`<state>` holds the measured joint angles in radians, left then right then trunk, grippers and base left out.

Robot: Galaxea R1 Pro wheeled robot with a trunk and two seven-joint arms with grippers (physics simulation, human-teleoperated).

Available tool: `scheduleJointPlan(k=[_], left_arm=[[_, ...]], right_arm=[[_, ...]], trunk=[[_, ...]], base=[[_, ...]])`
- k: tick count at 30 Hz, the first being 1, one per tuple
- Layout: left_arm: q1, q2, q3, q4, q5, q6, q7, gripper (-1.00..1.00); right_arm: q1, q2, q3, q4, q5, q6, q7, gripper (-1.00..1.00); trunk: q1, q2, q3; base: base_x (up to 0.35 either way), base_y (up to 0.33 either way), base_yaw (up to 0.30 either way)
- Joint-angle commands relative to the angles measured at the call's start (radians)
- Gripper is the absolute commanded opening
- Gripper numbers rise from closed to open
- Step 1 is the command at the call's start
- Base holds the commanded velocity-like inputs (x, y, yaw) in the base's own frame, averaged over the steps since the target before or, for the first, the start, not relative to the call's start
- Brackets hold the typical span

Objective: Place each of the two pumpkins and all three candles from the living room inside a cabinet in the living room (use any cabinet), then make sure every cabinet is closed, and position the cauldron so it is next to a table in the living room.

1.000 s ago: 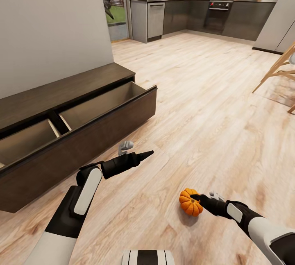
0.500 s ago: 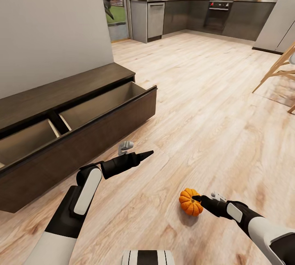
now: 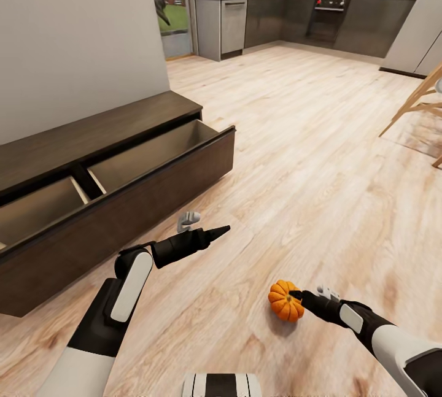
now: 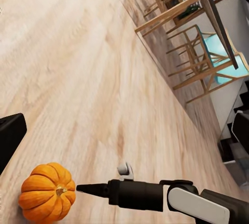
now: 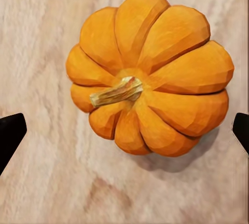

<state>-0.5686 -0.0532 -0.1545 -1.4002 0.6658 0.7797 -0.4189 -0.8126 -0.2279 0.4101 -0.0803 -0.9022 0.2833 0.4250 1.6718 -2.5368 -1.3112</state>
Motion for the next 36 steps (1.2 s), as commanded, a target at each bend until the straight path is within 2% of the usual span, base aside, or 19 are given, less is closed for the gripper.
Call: scheduleJointPlan(k=[1, 7, 18, 25, 34, 36], left_arm=[[0.0, 0.0, 0.001, 0.0, 0.003, 0.007, -0.001, 1.0], [0.0, 0.0, -0.021, 0.0, 0.003, 0.006, -0.001, 1.0], [0.0, 0.0, -0.026, 0.0, 0.002, 0.006, -0.001, 1.0], [0.0, 0.0, -0.026, 0.0, 0.003, 0.006, -0.001, 1.0], [0.0, 0.0, -0.026, 0.0, 0.003, 0.006, -0.001, 1.0], [0.0, 0.0, -0.026, 0.0, 0.003, 0.006, -0.002, 1.0]], right_arm=[[0.0, -0.001, 0.008, 0.0, -0.011, -0.001, 0.001, 1.0], [0.0, -0.001, 0.008, 0.001, -0.011, -0.012, 0.001, 1.0], [0.0, -0.001, 0.009, 0.001, -0.011, -0.013, 0.0, 1.0], [0.0, -0.001, 0.009, 0.001, -0.011, -0.013, 0.0, 1.0], [0.0, 0.0, 0.009, 0.001, -0.011, -0.013, 0.0, 1.0], [0.0, 0.0, 0.009, 0.001, -0.011, -0.013, 0.0, 1.0]], trunk=[[0.0, -0.001, -0.005], [0.003, -0.002, -0.028], [0.008, -0.005, -0.07], [0.008, -0.005, -0.07], [0.012, -0.007, -0.105], [0.012, -0.007, -0.105]], base=[[0.0, 0.0, 0.0], [0.0, 0.0, 0.0], [0.0, 0.0, 0.0], [0.0, 0.0, 0.0], [0.0, 0.0, 0.0], [0.0, 0.0, 0.0]])
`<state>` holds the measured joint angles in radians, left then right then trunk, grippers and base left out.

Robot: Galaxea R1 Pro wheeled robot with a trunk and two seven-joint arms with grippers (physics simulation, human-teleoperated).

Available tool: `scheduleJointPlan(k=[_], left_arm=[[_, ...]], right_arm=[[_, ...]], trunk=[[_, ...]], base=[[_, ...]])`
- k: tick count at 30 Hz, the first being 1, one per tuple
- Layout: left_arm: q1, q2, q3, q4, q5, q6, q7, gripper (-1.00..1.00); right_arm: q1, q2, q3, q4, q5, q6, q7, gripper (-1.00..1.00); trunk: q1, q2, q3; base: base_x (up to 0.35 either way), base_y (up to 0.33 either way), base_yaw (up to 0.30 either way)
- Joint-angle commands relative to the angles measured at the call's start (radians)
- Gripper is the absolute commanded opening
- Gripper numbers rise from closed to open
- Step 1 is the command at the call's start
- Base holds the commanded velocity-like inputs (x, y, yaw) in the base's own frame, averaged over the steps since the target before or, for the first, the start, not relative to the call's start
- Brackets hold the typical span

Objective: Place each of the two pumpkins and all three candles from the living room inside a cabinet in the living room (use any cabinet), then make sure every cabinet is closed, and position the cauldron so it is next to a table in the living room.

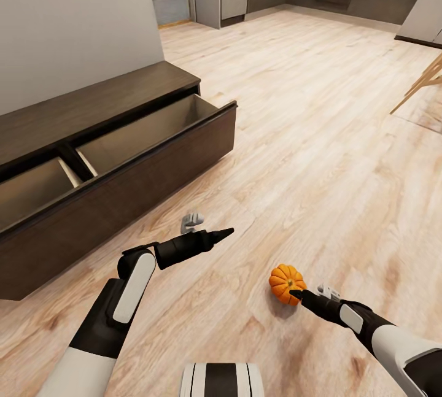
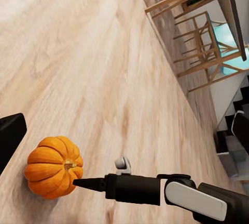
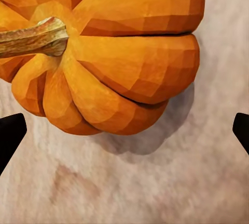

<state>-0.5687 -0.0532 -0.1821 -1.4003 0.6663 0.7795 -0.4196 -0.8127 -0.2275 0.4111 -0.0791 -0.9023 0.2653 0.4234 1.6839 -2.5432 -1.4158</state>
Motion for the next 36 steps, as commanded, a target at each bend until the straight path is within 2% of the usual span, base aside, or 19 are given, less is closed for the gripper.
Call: scheduleJointPlan(k=[1, 13, 21, 36], left_arm=[[0.0, 0.0, 0.001, 0.0, 0.003, 0.006, -0.001, 1.0], [0.0, 0.0, 0.001, 0.001, 0.003, 0.007, 0.001, 1.0], [0.0, 0.0, 0.001, 0.001, 0.003, 0.007, 0.001, 1.0], [0.0, 0.0, 0.001, 0.001, 0.003, 0.006, 0.0, 1.0]], right_arm=[[0.0, 0.0, 0.008, -0.001, -0.01, 0.005, 0.001, 1.0], [0.0, 0.0, 0.008, -0.001, -0.01, 0.005, 0.001, 1.0], [0.0, 0.0, 0.009, 0.0, -0.01, 0.005, 0.001, 1.0], [0.0, 0.0, 0.009, 0.001, -0.01, 0.005, 0.0, 1.0]], trunk=[[0.0, 0.0, -0.001], [0.0, 0.0, -0.001], [0.0, 0.0, -0.001], [0.0, 0.0, -0.001]], base=[[0.0, 0.0, 0.0], [0.005, 0.0, 0.0], [0.152, 0.0, 0.0], [0.003, 0.0, 0.0]])
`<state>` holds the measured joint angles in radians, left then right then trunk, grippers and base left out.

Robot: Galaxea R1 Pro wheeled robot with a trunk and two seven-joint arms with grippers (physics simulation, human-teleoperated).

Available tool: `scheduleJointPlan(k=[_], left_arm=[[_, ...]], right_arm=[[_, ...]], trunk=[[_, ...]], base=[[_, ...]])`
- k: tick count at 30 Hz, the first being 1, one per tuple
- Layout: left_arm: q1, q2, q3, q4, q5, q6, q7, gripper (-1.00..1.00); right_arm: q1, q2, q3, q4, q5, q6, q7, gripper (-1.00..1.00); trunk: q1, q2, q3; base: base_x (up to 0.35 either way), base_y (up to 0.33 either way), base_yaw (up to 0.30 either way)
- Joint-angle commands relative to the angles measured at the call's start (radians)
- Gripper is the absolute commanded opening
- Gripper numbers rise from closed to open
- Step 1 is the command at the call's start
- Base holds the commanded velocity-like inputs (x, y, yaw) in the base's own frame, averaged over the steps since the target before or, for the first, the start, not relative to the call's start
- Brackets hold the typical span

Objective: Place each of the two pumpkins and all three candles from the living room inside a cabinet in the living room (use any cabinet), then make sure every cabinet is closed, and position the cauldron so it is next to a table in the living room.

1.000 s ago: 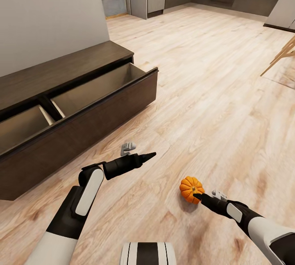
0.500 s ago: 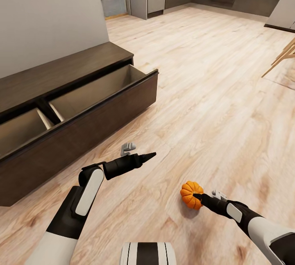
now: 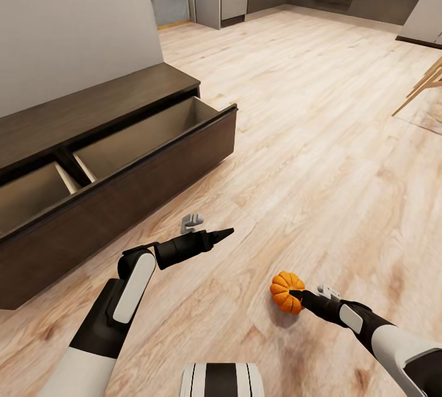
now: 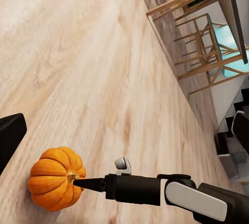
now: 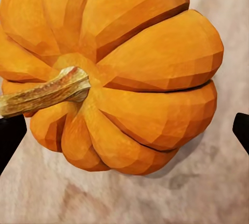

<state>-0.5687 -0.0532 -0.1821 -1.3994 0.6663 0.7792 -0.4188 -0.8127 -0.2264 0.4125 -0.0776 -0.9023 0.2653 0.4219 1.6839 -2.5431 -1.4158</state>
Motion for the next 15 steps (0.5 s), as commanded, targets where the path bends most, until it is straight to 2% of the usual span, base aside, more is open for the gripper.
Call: scheduleJointPlan(k=[1, 3, 15], left_arm=[[0.0, 0.0, 0.001, 0.0, 0.003, 0.006, -0.001, 1.0], [0.0, 0.0, 0.001, 0.0, 0.003, 0.007, -0.001, 1.0], [0.0, 0.0, 0.001, 0.0, 0.003, 0.008, -0.002, 1.0]], right_arm=[[0.0, -0.001, 0.007, -0.001, -0.01, 0.005, 0.001, 1.0], [0.0, -0.001, 0.007, -0.001, -0.01, 0.005, 0.001, 1.0], [0.0, -0.001, 0.006, -0.001, -0.01, 0.005, 0.001, 1.0]], trunk=[[0.0, 0.0, -0.001], [0.0, 0.0, -0.001], [0.005, -0.003, -0.047]], base=[[0.0, 0.0, 0.0], [0.0, 0.0, 0.0], [0.0, 0.0, 0.0]])
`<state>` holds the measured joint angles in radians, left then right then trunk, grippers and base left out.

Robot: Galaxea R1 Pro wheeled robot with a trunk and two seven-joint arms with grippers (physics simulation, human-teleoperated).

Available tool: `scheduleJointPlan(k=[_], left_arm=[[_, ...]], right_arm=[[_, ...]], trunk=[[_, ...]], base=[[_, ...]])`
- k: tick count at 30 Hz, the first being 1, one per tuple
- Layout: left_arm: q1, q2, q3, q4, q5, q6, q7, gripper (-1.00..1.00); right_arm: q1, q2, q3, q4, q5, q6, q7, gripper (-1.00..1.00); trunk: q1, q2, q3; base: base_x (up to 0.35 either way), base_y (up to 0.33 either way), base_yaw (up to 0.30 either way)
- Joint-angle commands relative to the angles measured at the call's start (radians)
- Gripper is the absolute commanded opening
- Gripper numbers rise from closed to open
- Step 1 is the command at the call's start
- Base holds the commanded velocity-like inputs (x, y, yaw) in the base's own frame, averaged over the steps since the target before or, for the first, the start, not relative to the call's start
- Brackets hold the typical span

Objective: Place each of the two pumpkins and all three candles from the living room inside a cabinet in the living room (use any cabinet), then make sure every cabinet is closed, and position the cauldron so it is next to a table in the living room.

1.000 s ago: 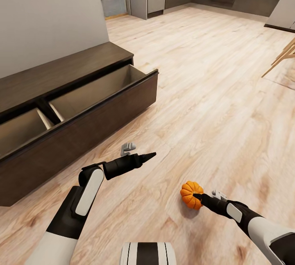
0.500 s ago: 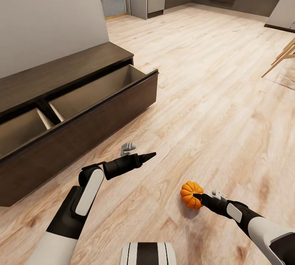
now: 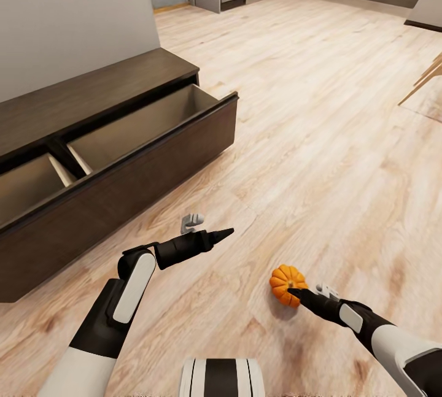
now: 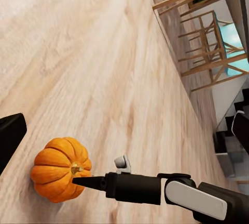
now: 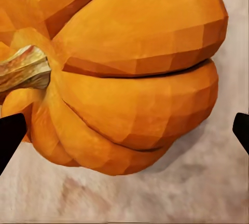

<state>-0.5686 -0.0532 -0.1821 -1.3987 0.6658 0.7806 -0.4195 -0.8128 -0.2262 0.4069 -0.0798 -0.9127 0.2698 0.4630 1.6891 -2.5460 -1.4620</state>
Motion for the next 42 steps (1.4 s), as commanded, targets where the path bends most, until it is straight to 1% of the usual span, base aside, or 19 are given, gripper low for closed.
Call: scheduleJointPlan(k=[1, 3, 11, 16, 19, 23, 26, 27, 42], left_arm=[[0.0, 0.0, 0.001, 0.0, 0.003, 0.006, -0.001, 1.0], [0.0, 0.0, 0.001, -0.001, 0.003, 0.006, -0.001, 1.0], [0.0, 0.0, 0.001, 0.0, 0.004, 0.005, -0.001, 1.0], [0.0, 0.0, 0.001, 0.0, 0.005, 0.005, 0.0, 1.0], [0.0, 0.0, 0.001, 0.0, 0.005, 0.005, 0.0, 1.0], [0.0, 0.0, 0.001, 0.0, 0.005, 0.005, 0.001, 1.0], [0.0, 0.0, 0.001, 0.0, 0.005, 0.005, 0.001, 1.0], [0.0, 0.0, 0.001, 0.0, 0.005, 0.005, 0.001, 1.0], [0.0, 0.0, 0.001, 0.0, 0.005, 0.005, 0.001, 1.0]], right_arm=[[0.0, -0.001, 0.012, 0.002, 0.0, 0.0, -0.039, 1.0], [0.0, -0.001, 0.012, 0.002, 0.0, 0.0, -0.038, 1.0], [0.0, -0.001, 0.012, 0.002, 0.0, -0.001, -0.038, 1.0], [0.0, -0.001, 0.012, 0.001, 0.0, -0.002, -0.038, 1.0], [0.0, -0.001, 0.012, 0.0, 0.0, -0.025, -0.038, 1.0], [0.0, -0.001, 0.015, 0.0, 0.005, -0.08, -0.036, 1.0], [0.0, -0.001, 0.016, -0.001, 0.008, -0.085, -0.034, 1.0], [0.0, -0.001, 0.016, -0.001, 0.008, -0.085, -0.034, -1.0], [0.0, -0.001, 0.017, 0.0, 0.009, -0.086, -0.034, -1.0]], trunk=[[0.0, 0.0, -0.005], [0.001, -0.001, -0.012], [0.001, -0.001, -0.012], [0.001, -0.001, -0.012], [0.001, -0.001, -0.012], [0.001, -0.001, -0.012], [0.001, -0.001, -0.012], [0.001, -0.001, -0.012], [0.001, -0.001, -0.012]], base=[[0.0, 0.0, 0.0], [0.0, 0.0, 0.0], [0.009, 0.0, 0.0], [0.224, 0.0, 0.0], [0.322, 0.0, 0.0], [0.196, 0.0, 0.0], [0.023, 0.0, 0.0], [0.011, 0.0, 0.0], [0.001, 0.0, 0.0]])
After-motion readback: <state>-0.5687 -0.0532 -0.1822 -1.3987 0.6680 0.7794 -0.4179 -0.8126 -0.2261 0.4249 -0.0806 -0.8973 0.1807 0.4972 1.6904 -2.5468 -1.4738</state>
